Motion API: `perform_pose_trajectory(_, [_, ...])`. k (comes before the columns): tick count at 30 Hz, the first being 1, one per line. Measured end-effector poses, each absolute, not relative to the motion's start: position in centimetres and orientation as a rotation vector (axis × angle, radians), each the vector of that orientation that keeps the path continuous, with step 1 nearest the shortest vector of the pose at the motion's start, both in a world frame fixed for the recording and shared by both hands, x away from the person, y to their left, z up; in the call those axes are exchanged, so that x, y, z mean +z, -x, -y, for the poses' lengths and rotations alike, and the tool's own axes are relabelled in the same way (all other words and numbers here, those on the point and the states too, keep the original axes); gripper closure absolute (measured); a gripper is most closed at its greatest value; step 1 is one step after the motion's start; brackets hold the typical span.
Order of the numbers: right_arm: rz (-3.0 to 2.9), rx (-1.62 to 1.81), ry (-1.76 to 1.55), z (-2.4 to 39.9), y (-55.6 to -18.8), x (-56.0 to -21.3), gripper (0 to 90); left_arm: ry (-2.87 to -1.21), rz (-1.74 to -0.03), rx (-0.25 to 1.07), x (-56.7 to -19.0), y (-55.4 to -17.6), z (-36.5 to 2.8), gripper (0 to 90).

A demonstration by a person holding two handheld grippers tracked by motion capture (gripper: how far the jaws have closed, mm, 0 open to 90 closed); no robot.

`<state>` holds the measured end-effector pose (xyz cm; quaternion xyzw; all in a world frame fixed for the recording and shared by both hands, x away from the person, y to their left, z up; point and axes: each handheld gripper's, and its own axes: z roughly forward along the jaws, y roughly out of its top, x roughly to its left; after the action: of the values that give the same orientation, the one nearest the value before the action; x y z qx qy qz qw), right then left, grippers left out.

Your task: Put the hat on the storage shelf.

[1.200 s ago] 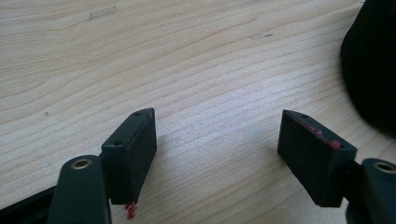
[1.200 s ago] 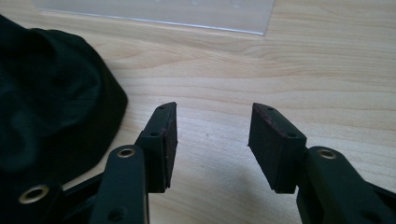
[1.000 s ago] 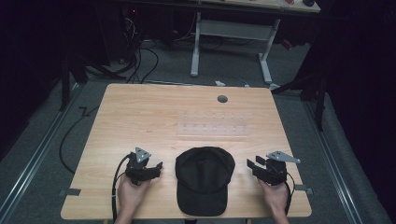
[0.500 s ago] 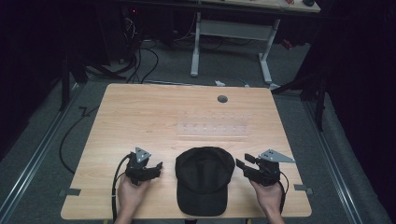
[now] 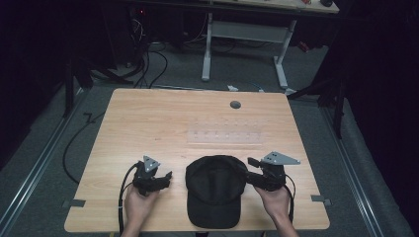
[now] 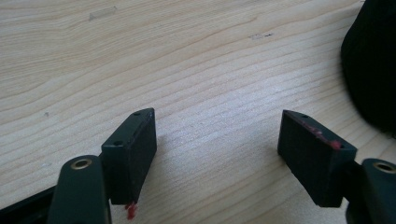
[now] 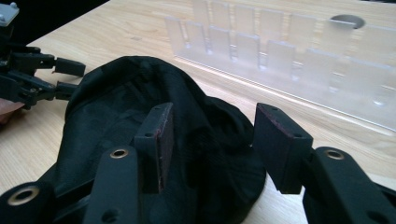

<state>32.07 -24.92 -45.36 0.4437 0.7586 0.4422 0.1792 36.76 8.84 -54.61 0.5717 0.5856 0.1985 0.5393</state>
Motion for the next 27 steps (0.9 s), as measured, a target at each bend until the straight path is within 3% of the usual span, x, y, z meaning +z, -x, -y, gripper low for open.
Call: perform_pose_trajectory(27, [-2.26,1.147,-1.217,21.3,-35.2,-46.8,50.1,-1.356,-1.393,0.466,-54.6,-36.8,-8.9,28.3])
